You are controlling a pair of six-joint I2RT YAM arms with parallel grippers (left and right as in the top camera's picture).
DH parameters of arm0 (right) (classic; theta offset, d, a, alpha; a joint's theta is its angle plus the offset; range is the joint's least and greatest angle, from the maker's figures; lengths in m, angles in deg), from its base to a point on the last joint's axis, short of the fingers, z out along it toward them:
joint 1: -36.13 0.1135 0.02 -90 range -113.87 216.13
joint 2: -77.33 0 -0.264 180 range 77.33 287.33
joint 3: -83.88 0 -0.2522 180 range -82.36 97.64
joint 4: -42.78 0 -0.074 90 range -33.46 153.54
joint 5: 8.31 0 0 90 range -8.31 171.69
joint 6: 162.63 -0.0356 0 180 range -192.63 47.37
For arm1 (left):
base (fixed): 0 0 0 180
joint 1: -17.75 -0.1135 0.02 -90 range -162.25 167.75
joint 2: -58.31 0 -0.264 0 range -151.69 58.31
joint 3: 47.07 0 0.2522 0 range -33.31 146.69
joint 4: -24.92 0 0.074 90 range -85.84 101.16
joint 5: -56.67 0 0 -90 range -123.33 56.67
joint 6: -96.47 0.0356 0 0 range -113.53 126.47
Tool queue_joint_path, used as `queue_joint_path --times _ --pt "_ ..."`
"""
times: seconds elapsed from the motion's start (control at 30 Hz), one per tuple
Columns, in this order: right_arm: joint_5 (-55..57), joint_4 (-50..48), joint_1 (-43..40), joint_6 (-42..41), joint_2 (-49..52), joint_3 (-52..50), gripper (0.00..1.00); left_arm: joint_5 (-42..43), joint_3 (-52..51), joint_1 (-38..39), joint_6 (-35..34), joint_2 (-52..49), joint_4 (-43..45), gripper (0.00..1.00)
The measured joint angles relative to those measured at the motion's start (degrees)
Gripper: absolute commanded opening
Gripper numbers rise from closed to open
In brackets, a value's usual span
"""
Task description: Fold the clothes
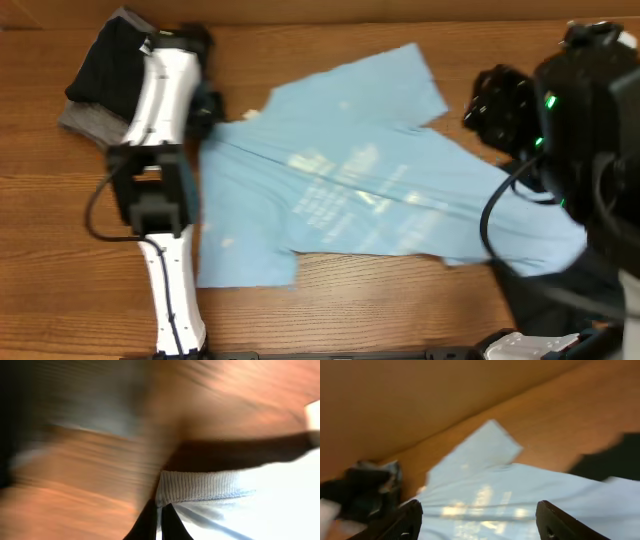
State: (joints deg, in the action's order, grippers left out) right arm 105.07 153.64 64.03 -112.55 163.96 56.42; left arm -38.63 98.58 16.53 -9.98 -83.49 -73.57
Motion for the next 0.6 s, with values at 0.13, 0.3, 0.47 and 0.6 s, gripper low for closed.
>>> queue_joint_path --times 0.13,0.3,0.47,0.6 --pt "-4.94 0.00 -8.94 0.96 1.07 -5.18 0.77 3.67 5.22 -5.53 1.70 0.00 -1.29 0.34" --pt "-8.13 -0.50 -19.23 1.55 4.70 -14.97 0.76 10.27 9.03 -5.92 5.95 0.46 -2.86 0.50" --pt "-9.35 -3.28 -30.03 2.69 9.27 -24.85 0.70 15.17 10.40 -4.28 8.87 2.69 -5.33 0.52" --pt "-11.67 -9.35 -38.93 5.42 13.49 -32.57 0.65 19.71 10.80 -2.95 11.58 5.66 -7.45 0.51"
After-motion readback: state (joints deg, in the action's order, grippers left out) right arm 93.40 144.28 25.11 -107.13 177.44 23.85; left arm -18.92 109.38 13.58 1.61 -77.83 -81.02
